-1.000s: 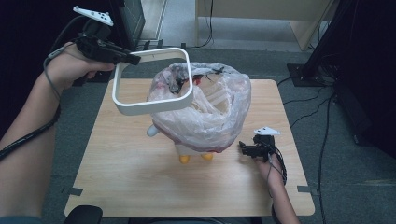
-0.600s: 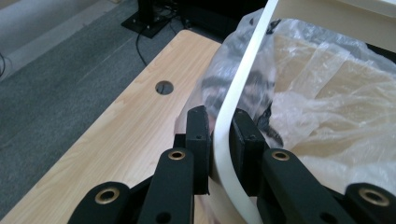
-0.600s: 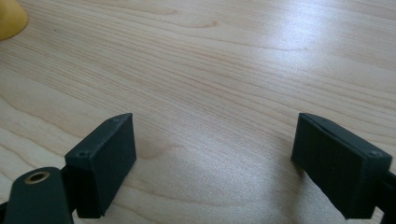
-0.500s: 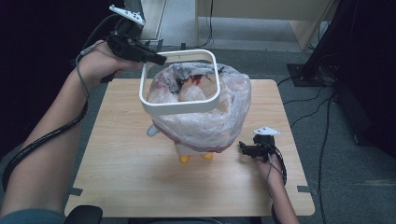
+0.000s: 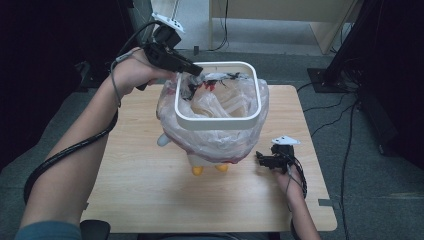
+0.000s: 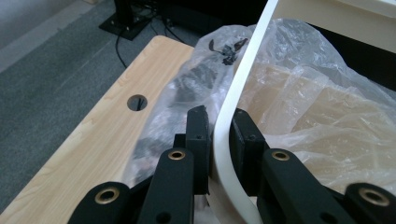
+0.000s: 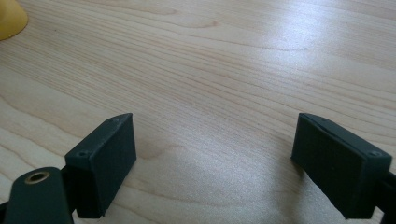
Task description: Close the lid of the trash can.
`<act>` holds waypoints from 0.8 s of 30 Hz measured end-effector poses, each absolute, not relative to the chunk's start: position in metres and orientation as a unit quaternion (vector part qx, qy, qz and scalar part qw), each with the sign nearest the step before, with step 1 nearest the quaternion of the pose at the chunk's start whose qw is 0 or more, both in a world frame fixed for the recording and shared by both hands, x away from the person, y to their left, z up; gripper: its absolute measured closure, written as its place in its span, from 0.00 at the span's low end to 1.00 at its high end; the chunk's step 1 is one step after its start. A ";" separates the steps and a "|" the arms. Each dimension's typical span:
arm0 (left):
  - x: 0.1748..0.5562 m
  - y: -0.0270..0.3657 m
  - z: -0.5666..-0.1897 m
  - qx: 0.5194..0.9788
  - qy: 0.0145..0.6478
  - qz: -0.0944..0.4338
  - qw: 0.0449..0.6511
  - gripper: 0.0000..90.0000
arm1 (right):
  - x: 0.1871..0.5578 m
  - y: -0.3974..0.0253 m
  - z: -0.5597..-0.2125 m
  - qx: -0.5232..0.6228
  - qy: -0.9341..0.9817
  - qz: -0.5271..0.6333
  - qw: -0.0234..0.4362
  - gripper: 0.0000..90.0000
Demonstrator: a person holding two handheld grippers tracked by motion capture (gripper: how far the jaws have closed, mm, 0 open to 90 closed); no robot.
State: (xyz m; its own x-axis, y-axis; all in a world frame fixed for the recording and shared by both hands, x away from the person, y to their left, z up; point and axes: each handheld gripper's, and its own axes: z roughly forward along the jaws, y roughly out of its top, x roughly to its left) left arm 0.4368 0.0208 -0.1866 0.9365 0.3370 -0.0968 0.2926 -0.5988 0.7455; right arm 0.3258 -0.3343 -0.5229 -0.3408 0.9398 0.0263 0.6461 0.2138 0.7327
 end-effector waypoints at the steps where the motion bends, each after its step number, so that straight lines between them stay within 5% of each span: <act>1: 0.436 0.018 -0.188 0.895 0.173 0.025 0.411 0.89 | 0.326 -0.334 -0.523 0.530 0.747 0.334 0.220 0.15; 24: 0.447 0.042 -0.207 0.897 0.193 0.090 0.387 0.90 | 0.326 -0.334 -0.523 0.530 0.747 0.334 0.221 0.15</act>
